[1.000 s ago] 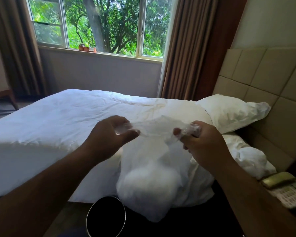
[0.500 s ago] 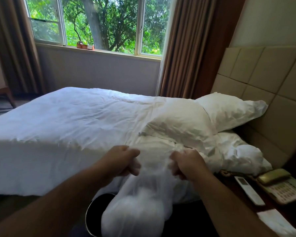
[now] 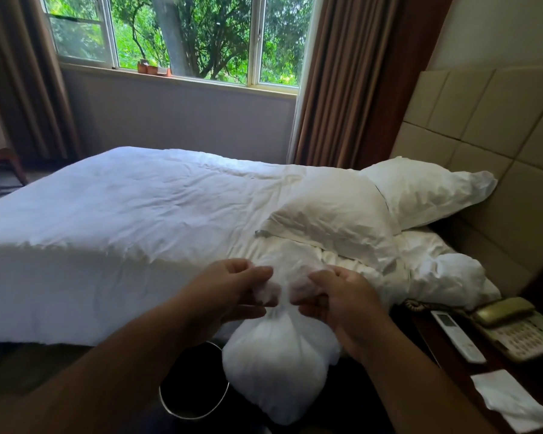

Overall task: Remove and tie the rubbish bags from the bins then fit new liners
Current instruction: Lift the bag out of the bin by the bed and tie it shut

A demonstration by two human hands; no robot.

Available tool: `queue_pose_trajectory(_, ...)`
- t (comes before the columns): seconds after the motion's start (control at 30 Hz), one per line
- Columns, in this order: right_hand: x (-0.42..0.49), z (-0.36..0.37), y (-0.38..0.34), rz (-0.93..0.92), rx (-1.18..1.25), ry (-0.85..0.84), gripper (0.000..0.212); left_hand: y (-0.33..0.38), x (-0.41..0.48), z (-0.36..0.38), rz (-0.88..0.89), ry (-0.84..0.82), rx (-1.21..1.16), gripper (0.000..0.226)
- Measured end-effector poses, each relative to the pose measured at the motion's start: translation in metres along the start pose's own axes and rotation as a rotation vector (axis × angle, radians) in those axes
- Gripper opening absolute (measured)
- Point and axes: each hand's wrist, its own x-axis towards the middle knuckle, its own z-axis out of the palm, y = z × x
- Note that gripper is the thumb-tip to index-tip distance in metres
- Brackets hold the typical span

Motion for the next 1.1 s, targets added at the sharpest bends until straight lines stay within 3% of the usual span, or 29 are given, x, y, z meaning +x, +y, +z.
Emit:
queue_pose_trajectory(0.13, 0.001, 0.001, 0.000, -0.028, 0.007, -0.007, 0.020, 0.000, 0.006, -0.001, 0.121, 0.058, 0.262, 0.025)
queue_pose_trajectory(0.27, 0.002, 0.000, 0.009, -0.062, -0.081, -0.102, 0.019, 0.003, 0.009, 0.004, 0.109, 0.039, 0.267, 0.026)
queue_pose_trajectory(0.4, -0.005, -0.002, 0.019, -0.260, -0.440, -0.281, 0.033, 0.010, 0.012, 0.003, 0.145, 0.048, 0.374, 0.022)
queue_pose_trajectory(0.47, -0.006, 0.003, 0.024, -0.346, -0.618, -0.228, 0.037, 0.013, 0.013, 0.001, 0.151, 0.031, 0.454, 0.021)
queue_pose_trajectory(0.6, 0.003, 0.017, 0.029, -0.444, -0.741, 0.027, 0.011, 0.015, 0.011, -0.007, 0.197, 0.034, 0.465, 0.032)
queue_pose_trajectory(0.67, 0.010, 0.016, 0.029, -0.417, -0.712, 0.055, 0.018, 0.004, 0.012, -0.017, 0.246, 0.120, 0.373, 0.039)
queue_pose_trajectory(0.73, 0.014, 0.018, 0.028, -0.355, -0.564, 0.028, 0.018, -0.019, 0.013, -0.034, 0.346, 0.279, 0.433, 0.031)
queue_pose_trajectory(0.77, 0.014, 0.020, 0.029, -0.319, -0.453, -0.005, 0.015, -0.032, 0.012, -0.041, 0.354, 0.294, 0.571, 0.045)
queue_pose_trajectory(0.83, 0.014, 0.027, 0.032, -0.250, -0.226, -0.073, 0.008, -0.056, 0.011, -0.049, 0.296, 0.152, 0.827, 0.104)
queue_pose_trajectory(0.87, 0.012, 0.030, 0.030, -0.223, -0.146, -0.103, 0.009, -0.065, 0.011, -0.048, 0.303, 0.094, 0.889, 0.118)
queue_pose_trajectory(0.9, 0.009, 0.034, 0.026, -0.196, -0.074, -0.137, 0.012, -0.069, 0.011, -0.046, 0.351, 0.076, 0.925, 0.116)
queue_pose_trajectory(1.0, 0.007, 0.040, 0.015, -0.193, 0.088, -0.202, 0.026, -0.071, 0.017, -0.037, 0.627, 0.155, 0.921, 0.060)
queue_pose_trajectory(1.1, 0.008, 0.037, 0.005, -0.265, 0.055, -0.146, 0.024, -0.069, 0.020, -0.031, 0.740, 0.212, 0.870, 0.032)
